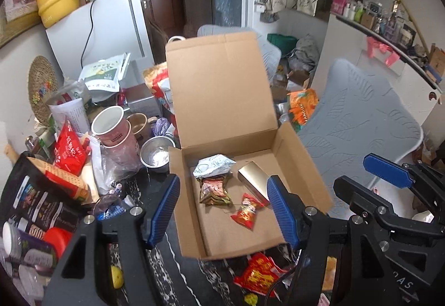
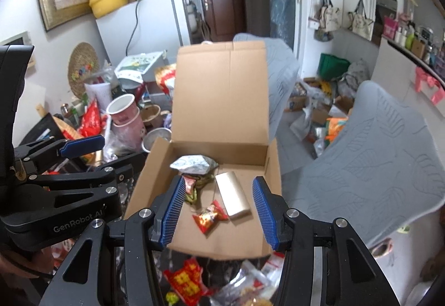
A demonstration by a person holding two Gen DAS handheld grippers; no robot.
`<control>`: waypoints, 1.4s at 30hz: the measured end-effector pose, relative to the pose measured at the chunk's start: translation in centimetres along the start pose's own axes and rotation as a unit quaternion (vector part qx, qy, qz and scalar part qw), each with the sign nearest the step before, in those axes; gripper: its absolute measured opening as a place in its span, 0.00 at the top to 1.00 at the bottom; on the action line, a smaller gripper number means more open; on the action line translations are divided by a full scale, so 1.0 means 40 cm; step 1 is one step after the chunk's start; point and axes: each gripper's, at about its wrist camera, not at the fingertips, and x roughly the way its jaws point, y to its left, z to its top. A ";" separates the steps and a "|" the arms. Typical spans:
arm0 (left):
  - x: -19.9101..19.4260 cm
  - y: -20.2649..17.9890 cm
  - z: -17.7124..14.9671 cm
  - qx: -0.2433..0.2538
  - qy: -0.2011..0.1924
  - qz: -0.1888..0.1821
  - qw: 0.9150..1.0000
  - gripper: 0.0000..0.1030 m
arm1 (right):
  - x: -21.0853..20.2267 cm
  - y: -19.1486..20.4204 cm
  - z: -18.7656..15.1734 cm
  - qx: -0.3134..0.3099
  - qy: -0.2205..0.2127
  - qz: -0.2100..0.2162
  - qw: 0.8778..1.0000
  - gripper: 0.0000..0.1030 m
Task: Organize snacks
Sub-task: 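Move both grippers back toward the snacks on the table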
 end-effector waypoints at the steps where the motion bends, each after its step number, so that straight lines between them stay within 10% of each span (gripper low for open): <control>1: -0.016 -0.004 -0.006 0.000 -0.002 -0.001 1.000 0.37 | -0.023 0.003 -0.009 0.002 -0.005 -0.002 1.000 0.51; 17: -0.242 -0.082 -0.184 0.041 -0.022 -0.036 0.998 0.37 | -0.266 0.033 -0.208 0.031 -0.022 -0.021 0.999 0.51; 42: -0.289 -0.195 -0.455 0.095 0.026 -0.119 0.988 0.37 | -0.377 0.019 -0.517 0.103 0.023 -0.060 0.993 0.51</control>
